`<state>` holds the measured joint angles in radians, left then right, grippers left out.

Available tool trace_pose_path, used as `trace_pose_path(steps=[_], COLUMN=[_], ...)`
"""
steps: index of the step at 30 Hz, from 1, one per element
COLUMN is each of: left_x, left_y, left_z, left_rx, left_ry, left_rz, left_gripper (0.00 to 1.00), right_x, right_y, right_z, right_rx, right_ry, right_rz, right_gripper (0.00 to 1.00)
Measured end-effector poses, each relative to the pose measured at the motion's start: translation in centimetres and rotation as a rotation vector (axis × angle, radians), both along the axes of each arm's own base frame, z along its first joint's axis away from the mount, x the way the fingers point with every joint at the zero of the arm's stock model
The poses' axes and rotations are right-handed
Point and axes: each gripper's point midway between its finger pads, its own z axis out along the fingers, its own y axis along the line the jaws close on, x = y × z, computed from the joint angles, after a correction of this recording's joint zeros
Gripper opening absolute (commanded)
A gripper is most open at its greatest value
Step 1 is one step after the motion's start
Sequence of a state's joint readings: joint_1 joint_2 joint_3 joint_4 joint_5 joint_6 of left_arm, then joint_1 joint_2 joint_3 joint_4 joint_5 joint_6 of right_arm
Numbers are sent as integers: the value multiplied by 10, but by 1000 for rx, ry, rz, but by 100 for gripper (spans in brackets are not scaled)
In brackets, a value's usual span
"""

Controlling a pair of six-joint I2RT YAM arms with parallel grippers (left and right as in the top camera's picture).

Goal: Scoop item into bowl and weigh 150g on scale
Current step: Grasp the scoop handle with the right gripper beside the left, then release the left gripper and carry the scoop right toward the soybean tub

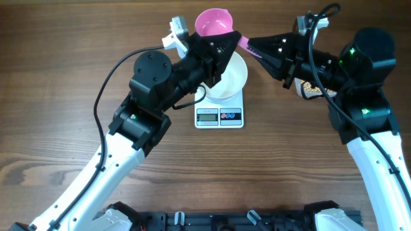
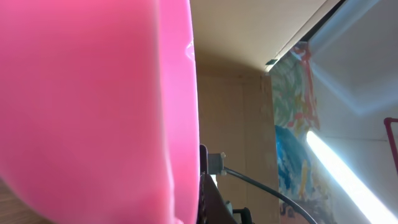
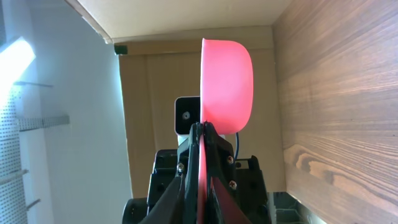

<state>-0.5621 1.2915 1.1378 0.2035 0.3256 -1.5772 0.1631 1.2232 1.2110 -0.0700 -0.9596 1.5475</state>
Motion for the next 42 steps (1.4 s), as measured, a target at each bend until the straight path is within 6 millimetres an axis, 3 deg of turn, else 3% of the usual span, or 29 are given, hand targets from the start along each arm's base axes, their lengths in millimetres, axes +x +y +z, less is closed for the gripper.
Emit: trace_pose_path(steps=[16,23,25,26,28,29,35,42], left_x=[1,1,1,1,1,1,1,1], left_y=[1,1,1,1,1,1,1,1], left_z=[1,1,1,1,1,0,-2,-39], left_rx=[-2,-3,-4,-4,-3,-5,-2,91], left_ry=[-2,-3,-4,-4,-2,4,16,137], left_rz=[7,9,10,10,13,12,12,12], left_gripper=[4,4,15,29,72,78,91,94], right_x=[0,0,0,0,0,1,9,28], right_y=[0,0,0,0,0,0,-5,-28], right_z=[0,0,0,0,0,0,-1,-4], right_rx=[0,2,1,1,1,1,-25,-108], right_ry=[1,5,6,6,5,4,-38,-146], right_rz=[0,0,0,0,-3,-4,-59,-169], right_gripper=[11,4,4,4,4,4,4,5])
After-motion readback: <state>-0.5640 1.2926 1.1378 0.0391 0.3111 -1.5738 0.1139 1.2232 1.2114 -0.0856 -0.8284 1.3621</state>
